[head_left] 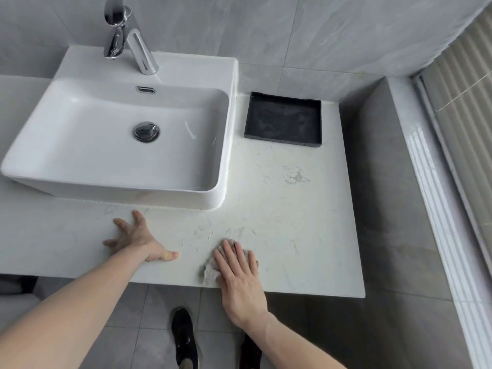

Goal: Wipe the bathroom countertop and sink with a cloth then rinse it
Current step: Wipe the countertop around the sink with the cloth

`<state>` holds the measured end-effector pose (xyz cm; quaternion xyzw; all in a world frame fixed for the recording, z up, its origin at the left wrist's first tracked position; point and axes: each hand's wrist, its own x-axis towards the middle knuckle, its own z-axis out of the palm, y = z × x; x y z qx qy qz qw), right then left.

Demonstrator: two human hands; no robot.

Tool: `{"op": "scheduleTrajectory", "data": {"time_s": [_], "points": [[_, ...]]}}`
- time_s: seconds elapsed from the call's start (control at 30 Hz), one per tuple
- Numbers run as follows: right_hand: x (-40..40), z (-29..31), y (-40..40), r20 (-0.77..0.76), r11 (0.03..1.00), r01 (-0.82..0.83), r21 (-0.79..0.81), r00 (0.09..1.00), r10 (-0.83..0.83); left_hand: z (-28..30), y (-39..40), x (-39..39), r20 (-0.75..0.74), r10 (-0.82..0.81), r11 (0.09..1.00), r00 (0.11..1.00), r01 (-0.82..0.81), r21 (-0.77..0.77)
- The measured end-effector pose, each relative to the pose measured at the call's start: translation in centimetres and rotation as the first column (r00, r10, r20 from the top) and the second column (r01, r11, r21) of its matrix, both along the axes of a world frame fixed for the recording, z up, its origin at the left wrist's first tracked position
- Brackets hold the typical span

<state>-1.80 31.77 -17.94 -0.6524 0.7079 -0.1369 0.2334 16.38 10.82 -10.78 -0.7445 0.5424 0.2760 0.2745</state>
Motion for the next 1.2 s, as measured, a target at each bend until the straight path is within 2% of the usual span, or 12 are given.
{"op": "scheduleTrajectory", "data": {"time_s": [0.13,0.27,0.47,0.63,0.77,0.97,1.1,1.2], "points": [[-2.4,0.1,1.5,-0.116,1.0,0.003,0.005,0.993,-0.002,0.2,0.2,0.2,-0.012,-0.004,1.0,1.0,0.003,-0.01],[-8.1,-0.3,3.1,-0.147,0.975,0.222,-0.006,0.964,-0.22,0.1,0.3,0.3,-0.018,-0.013,1.0,1.0,0.013,-0.025],[-19.0,0.0,4.7,-0.191,0.81,0.587,0.015,0.796,-0.574,0.5,0.7,0.5,-0.02,-0.033,0.998,0.999,0.032,-0.051],[-16.5,-0.3,2.5,-0.22,0.7,0.712,0.051,0.692,-0.687,1.0,1.0,0.6,-0.024,-0.054,0.996,0.998,0.052,-0.072],[-9.2,-0.4,1.0,-0.177,0.76,0.645,0.075,0.759,-0.627,1.0,1.8,1.5,-0.042,-0.119,0.988,0.992,0.114,-0.107],[2.9,-0.1,-1.3,-0.076,0.885,0.459,0.082,0.888,-0.454,1.0,3.6,6.4,-0.063,-0.37,0.905,0.927,0.345,-0.248],[9.6,-0.1,-2.6,-0.08,0.964,0.26,0.059,0.964,-0.255,1.0,2.0,10.2,-0.17,-0.37,0.891,0.913,0.297,-0.344],[11.1,0.3,-2.4,-0.107,0.99,0.127,0.06,0.987,-0.12,0.6,0.4,12.6,-0.14,-0.296,0.917,0.945,0.24,-0.319]]}}
